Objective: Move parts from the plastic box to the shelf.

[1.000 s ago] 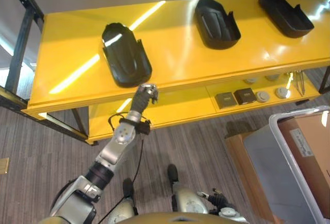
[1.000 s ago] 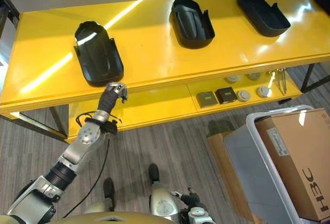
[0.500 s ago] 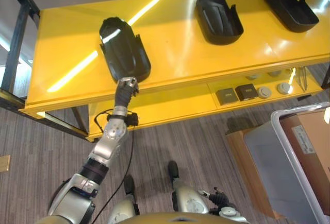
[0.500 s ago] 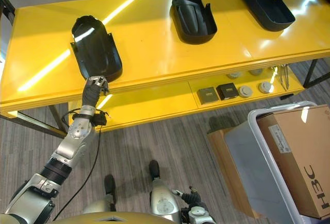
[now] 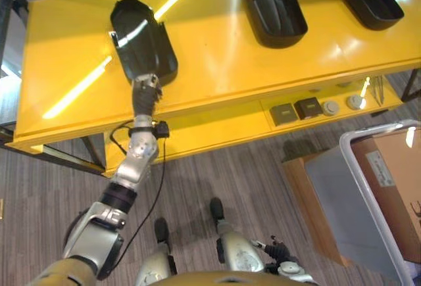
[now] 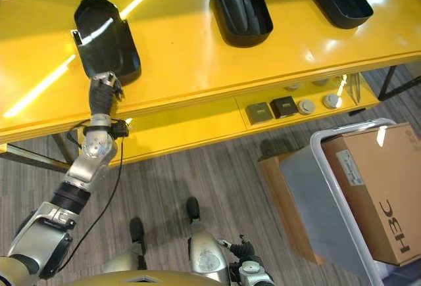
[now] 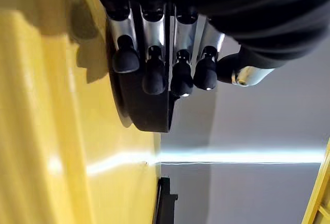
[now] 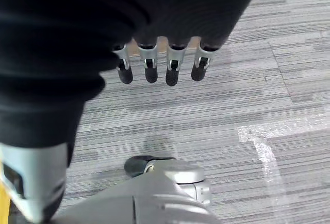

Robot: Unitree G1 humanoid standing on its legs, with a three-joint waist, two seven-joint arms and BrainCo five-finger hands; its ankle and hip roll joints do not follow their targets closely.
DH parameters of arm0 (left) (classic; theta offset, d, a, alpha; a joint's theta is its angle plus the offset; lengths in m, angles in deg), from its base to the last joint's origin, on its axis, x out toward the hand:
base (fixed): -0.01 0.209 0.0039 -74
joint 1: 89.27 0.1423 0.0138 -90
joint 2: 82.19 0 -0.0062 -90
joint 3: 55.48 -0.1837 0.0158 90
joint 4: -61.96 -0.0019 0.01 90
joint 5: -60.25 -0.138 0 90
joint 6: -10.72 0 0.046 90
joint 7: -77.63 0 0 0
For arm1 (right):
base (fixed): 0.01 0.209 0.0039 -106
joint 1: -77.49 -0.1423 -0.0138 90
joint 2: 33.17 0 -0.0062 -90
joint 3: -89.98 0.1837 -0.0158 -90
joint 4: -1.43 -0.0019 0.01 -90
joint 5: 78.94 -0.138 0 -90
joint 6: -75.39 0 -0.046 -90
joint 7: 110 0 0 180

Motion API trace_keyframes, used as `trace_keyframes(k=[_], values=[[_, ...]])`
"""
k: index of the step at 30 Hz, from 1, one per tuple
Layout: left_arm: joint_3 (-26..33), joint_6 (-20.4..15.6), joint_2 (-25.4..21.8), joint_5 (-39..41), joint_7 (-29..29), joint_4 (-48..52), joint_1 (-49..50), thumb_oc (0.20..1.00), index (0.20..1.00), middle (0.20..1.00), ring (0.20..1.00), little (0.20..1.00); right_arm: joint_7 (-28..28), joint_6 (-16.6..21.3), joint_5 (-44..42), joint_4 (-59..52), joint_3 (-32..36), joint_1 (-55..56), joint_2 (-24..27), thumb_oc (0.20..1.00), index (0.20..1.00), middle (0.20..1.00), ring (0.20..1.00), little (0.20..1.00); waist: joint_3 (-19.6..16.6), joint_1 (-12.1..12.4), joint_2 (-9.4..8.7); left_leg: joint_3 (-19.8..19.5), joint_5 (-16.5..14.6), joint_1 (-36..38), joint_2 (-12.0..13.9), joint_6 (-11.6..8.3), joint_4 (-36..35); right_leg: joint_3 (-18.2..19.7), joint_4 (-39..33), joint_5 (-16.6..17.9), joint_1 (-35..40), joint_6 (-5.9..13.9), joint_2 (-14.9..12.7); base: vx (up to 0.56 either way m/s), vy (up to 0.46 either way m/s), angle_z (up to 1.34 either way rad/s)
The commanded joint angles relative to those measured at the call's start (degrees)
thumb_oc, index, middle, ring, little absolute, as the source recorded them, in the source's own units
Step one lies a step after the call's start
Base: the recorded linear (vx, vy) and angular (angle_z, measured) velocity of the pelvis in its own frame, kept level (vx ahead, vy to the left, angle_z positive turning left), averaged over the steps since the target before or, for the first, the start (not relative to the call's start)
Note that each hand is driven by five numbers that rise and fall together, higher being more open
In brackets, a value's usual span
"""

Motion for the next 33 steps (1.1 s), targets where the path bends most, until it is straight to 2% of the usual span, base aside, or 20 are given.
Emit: trace_keyframes(k=[1,8,18,21,23,24,26,27,30,31,32,33], values=[[2.33,-2.53,-2.81,-2.99,2.5,-2.78,-6.5,0.2,0.2,0.2,0.2,0.2,0.74,0.53,-0.25,0.52,-2.17,0.41,-0.91,1.0,1.0,1.0,1.0,1.0,-0.84,0.21,-0.67,-3.7,-2.31,-1.07,4.46,-2.06,-0.48,0.52,0.13,-4.41,1.32,3.95,-4.75,0.0,0.006,-0.11],[4.11,-2.0,-4.02,-3.46,4.7,-4.57,-8.09,0.2,0.2,0.2,0.2,0.2,0.52,0.74,-0.26,0.86,-2.12,0.64,-0.53,1.0,1.0,1.0,1.0,1.0,-1.04,0.08,-0.67,-3.44,-2.23,-1.16,4.58,-2.21,-0.48,0.81,0.13,-4.48,0.95,3.86,-4.57,0.0,0.001,-0.02],[5.04,-2.13,-4.91,-3.1,4.65,-5.13,-7.72,0.2,0.2,0.2,0.2,0.2,0.41,0.68,-0.14,1.13,-1.78,0.78,-0.36,1.0,1.0,1.0,1.0,1.0,-1.18,0.16,-0.72,-3.47,-2.21,-0.84,4.85,-2.32,-0.48,0.84,0.13,-4.56,1.22,3.79,-4.31,0.0,0.0,0.0],[5.26,-2.95,-4.43,-3.08,1.5,1.14,-2.31,0.2,0.2,0.2,0.2,0.2,0.3,0.43,-1.02,1.68,-0.43,0.84,-0.72,1.0,1.0,1.0,1.0,1.0,-1.53,0.92,-0.67,-3.82,-2.32,0.07,4.93,-2.38,-0.48,0.32,0.19,-5.03,2.65,3.66,-4.12,0.02,-0.009,0.0],[5.65,-3.88,-5.72,-6.49,-2.62,9.52,6.39,0.2,0.2,0.2,0.2,0.2,0.07,0.19,-1.38,1.97,0.89,0.84,-1.09,1.0,1.0,1.0,1.0,1.0,-2.71,2.12,-0.54,-4.18,-2.89,1.63,5.03,-2.42,-0.48,-0.38,0.45,-5.92,4.6,3.49,-4.06,0.06,-0.018,0.04],[5.72,-3.76,-5.74,-6.53,-2.66,9.79,6.66,0.2,0.2,0.2,0.2,0.2,0.07,0.19,-1.38,1.97,0.81,0.93,-1.1,1.0,1.0,1.0,1.0,1.0,-2.72,2.08,-0.56,-4.18,-2.92,1.74,5.04,-2.43,-0.48,-0.4,0.44,-5.95,4.71,3.49,-4.05,0.06,-0.017,0.04],[7.16,-4.51,-7.17,-8.14,-5.2,14.47,13.84,0.2,0.2,0.2,0.2,0.2,-0.14,0.04,-1.11,1.97,1.37,1.02,-1.62,1.0,1.0,1.0,1.0,1.0,-4.06,3.08,-0.55,-4.31,-3.44,3.5,5.28,-2.57,-0.48,-0.85,0.68,-6.77,6.59,3.37,-4.02,0.1,-0.022,0.09],[8.88,-4.91,-8.25,-10.68,-6.09,17.35,20.51,0.2,0.2,0.2,0.2,0.2,-0.48,-0.22,-0.35,2.22,1.53,1.35,-2.25,1.0,1.0,1.0,1.0,1.0,-5.27,4.1,-0.71,-4.32,-4.2,5.48,5.49,-2.58,-0.42,-1.27,0.8,-7.57,8.82,3.21,-3.98,0.11,-0.032,0.11],[11.01,-5.49,-8.18,-11.48,-6.76,19.5,27.36,0.2,0.2,0.2,0.2,0.2,-0.39,-0.45,0.07,2.74,2.04,1.25,-2.57,1.0,1.0,1.0,1.0,1.0,-6.2,5.12,-0.74,-4.74,-4.75,7.21,5.63,-2.52,-0.11,-1.76,1.22,-8.46,10.93,3.03,-3.99,0.05,-0.025,0.07],[11.51,-5.59,-8.22,-12.01,-6.82,19.51,29.6,0.36,0.36,0.36,0.36,0.36,-0.16,-0.37,0.07,2.9,2.41,1.24,-2.88,1.0,1.0,1.0,1.0,1.0,-6.56,5.64,-0.75,-5.07,-4.94,7.81,5.64,-2.45,0.04,-1.95,1.49,-8.92,11.67,2.88,-3.94,0.04,-0.038,0.17],[12.24,-5.44,-9.3,-13.58,-6.75,18.83,32.28,0.768,0.768,0.768,0.768,0.768,0.16,-0.32,-0.04,2.86,2.79,1.01,-3.0,1.0,1.0,1.0,1.0,1.0,-6.74,6.09,-0.6,-5.29,-5.0,8.34,5.66,-2.42,0.21,-1.98,1.88,-9.35,12.32,2.81,-3.94,0.03,-0.026,0.17],[13.59,-4.59,-10.46,-16.59,-5.45,17.13,34.97,1.0,1.0,1.0,1.0,1.0,0.45,-0.13,-0.14,2.81,3.01,0.73,-3.2,1.0,1.0,1.0,1.0,1.0,-7.05,6.58,-0.51,-5.62,-5.07,8.9,5.63,-2.38,0.33,-2.03,2.21,-9.78,12.95,2.75,-3.94,0.01,-0.016,0.1]])
